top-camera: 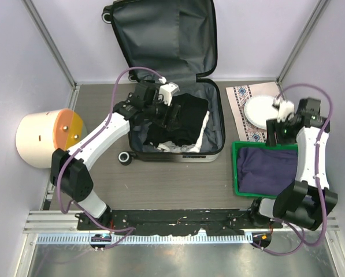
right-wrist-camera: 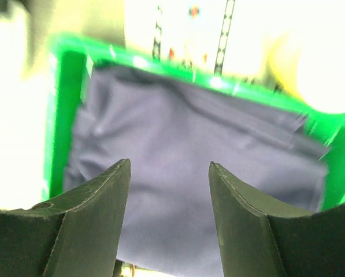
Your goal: Open, take out, and arrange the luggage
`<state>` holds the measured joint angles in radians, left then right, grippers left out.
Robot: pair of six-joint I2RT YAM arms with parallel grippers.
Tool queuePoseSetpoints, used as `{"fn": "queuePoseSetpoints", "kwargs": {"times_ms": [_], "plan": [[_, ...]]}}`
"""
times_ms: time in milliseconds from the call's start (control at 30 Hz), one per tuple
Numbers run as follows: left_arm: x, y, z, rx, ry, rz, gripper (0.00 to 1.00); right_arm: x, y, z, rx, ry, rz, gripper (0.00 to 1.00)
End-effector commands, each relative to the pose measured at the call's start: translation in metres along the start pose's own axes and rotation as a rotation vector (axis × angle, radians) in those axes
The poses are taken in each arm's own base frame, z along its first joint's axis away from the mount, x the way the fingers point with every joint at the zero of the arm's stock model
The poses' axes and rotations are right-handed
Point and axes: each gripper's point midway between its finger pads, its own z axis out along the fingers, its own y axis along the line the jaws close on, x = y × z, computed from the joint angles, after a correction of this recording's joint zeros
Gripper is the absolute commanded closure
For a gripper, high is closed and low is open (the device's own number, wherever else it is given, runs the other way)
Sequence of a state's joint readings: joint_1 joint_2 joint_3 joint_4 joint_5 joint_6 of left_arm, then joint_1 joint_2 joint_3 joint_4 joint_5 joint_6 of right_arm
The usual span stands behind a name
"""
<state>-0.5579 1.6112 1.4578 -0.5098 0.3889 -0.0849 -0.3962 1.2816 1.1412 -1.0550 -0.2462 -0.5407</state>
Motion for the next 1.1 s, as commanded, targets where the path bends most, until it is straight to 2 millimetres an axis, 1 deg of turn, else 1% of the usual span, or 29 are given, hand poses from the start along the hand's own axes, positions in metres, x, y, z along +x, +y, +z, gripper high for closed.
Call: {"fn": "queuePoseSetpoints", "kwargs": {"times_ms": [0,33,67,100,133,167,233,300,333,367,433,467,567,600,667,700,733,800,833,867,900,933,967,1000,1033,1067], "plan": [[-0.018,-0.004,0.016,-0.006,-0.021,0.1,0.27,-0.078,0.031,-0.059,-0.065,-0.257,0.039,0.38],[-0.034,-0.003,0.019,-0.031,-0.048,0.114,0.29,-0.088,0.039,-0.063,-0.083,-0.278,0.057,0.38],[-0.039,0.0,0.025,-0.057,-0.051,0.115,0.3,-0.101,0.039,-0.069,-0.081,-0.322,0.066,0.39],[-0.044,0.004,0.031,-0.102,-0.055,0.117,0.33,-0.108,0.041,-0.071,-0.087,-0.337,0.078,0.39],[-0.05,0.009,0.046,-0.114,-0.05,0.113,0.34,-0.114,0.043,-0.069,-0.103,-0.342,0.116,0.4],[-0.055,0.011,0.051,-0.138,-0.054,0.102,0.34,-0.124,0.045,-0.072,-0.112,-0.37,0.119,0.41],[-0.062,0.015,0.072,-0.164,-0.057,0.087,0.34,-0.132,0.047,-0.068,-0.135,-0.38,0.147,0.41],[-0.064,0.016,0.087,-0.179,-0.055,0.065,0.32,-0.137,0.053,-0.064,-0.174,-0.381,0.171,0.43],[-0.074,0.014,0.089,-0.184,-0.073,0.066,0.32,-0.137,0.055,-0.061,-0.187,-0.374,0.177,0.44],[-0.063,0.019,0.106,-0.189,-0.042,0.059,0.3,-0.135,0.059,-0.055,-0.201,-0.356,0.176,0.44],[-0.068,0.016,0.118,-0.185,-0.051,0.048,0.27,-0.133,0.062,-0.051,-0.208,-0.345,0.172,0.44],[-0.061,0.019,0.13,-0.191,-0.034,0.046,0.26,-0.131,0.063,-0.047,-0.211,-0.336,0.169,0.44],[-0.06,0.015,0.145,-0.188,-0.031,0.058,0.22,-0.128,0.065,-0.042,-0.219,-0.318,0.165,0.44],[-0.048,0.018,0.158,-0.195,-0.004,0.056,0.21,-0.127,0.065,-0.041,-0.219,-0.314,0.167,0.44],[-0.039,0.022,0.166,-0.21,0.024,0.054,0.2,-0.129,0.064,-0.04,-0.219,-0.316,0.164,0.44],[-0.027,0.025,0.175,-0.219,0.054,0.051,0.18,-0.129,0.065,-0.039,-0.221,-0.313,0.164,0.44],[-0.016,0.028,0.178,-0.228,0.083,0.05,0.17,-0.13,0.065,-0.038,-0.224,-0.314,0.161,0.44],[-0.003,0.032,0.183,-0.23,0.122,0.052,0.17,-0.133,0.067,-0.036,-0.234,-0.31,0.156,0.44],[0.008,0.034,0.183,-0.232,0.161,0.054,0.19,-0.134,0.069,-0.035,-0.241,-0.31,0.153,0.44],[0.011,0.032,0.182,-0.215,0.175,0.057,0.24,-0.137,0.07,-0.036,-0.243,-0.319,0.149,0.43],[0.012,0.027,0.174,-0.163,0.181,0.043,0.38,-0.139,0.072,-0.033,-0.251,-0.318,0.148,0.41],[0.009,0.024,0.169,-0.136,0.172,0.026,0.45,-0.14,0.074,-0.033,-0.258,-0.318,0.147,0.41],[0.005,0.02,0.161,-0.101,0.154,0.009,0.58,-0.144,0.077,-0.032,-0.266,-0.326,0.134,0.39],[0.008,0.023,0.157,-0.068,0.14,-0.014,0.62,-0.145,0.08,-0.032,-0.272,-0.328,0.129,0.39],[-0.012,0.005,0.137,0.019,0.085,-0.006,0.64,-0.147,0.082,-0.028,-0.279,-0.325,0.126,0.39],[-0.017,0.0,0.129,0.051,0.062,-0.001,0.65,-0.15,0.086,-0.027,-0.29,-0.331,0.119,0.38]]}}
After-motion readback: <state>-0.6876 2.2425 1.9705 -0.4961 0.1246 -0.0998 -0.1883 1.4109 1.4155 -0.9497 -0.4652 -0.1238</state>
